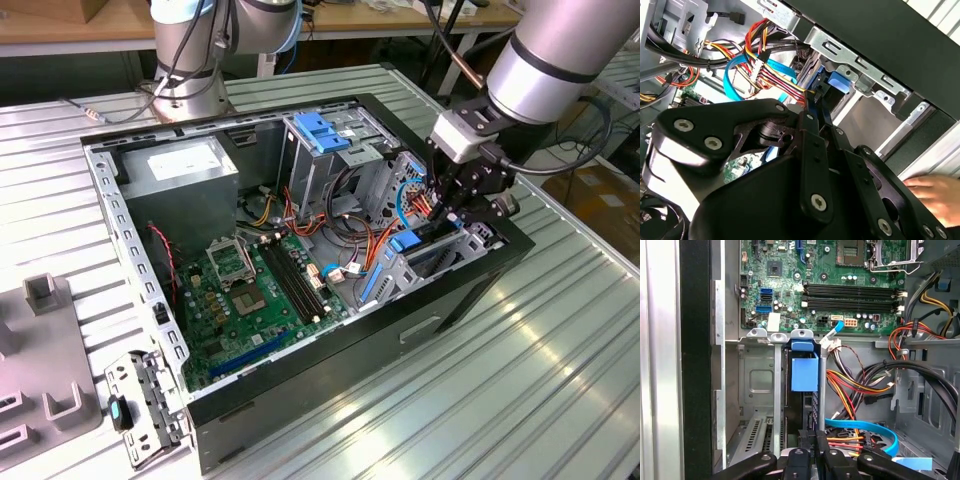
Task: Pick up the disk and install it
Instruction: 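Insert the first disk wire, then insert the second disk wire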
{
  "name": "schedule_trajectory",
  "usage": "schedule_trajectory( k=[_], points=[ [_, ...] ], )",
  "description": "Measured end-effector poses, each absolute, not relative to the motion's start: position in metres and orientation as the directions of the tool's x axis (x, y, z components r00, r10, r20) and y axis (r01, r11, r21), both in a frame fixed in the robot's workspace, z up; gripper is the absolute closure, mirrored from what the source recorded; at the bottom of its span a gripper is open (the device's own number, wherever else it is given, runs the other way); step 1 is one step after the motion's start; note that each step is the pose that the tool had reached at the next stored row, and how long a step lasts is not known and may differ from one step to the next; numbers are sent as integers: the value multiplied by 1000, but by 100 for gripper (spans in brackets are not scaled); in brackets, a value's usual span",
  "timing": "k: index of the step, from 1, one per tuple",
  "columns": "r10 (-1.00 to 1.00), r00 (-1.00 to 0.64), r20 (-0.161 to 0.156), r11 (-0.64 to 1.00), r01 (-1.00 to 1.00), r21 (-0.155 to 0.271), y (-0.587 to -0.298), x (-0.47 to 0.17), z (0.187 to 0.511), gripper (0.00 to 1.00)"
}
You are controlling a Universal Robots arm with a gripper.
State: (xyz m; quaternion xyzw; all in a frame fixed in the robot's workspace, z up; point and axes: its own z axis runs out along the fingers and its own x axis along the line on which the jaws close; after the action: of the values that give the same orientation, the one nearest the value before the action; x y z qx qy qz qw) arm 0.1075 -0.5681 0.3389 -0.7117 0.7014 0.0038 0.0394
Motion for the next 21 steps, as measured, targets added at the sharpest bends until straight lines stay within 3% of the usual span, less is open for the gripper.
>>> schedule_trajectory(
  k=[3,4,8,10,21],
  points=[
    [-998,16,-61,-13,-999,-51,-568,108,340,82],
    [-998,16,-61,-13,-999,-52,-568,108,346,76],
    [-998,16,-60,-13,-999,-52,-568,108,355,76],
    [-998,16,-60,-13,-999,-52,-568,108,355,89],
    [-998,16,-60,-13,-999,-52,-568,108,355,89]
  ],
)
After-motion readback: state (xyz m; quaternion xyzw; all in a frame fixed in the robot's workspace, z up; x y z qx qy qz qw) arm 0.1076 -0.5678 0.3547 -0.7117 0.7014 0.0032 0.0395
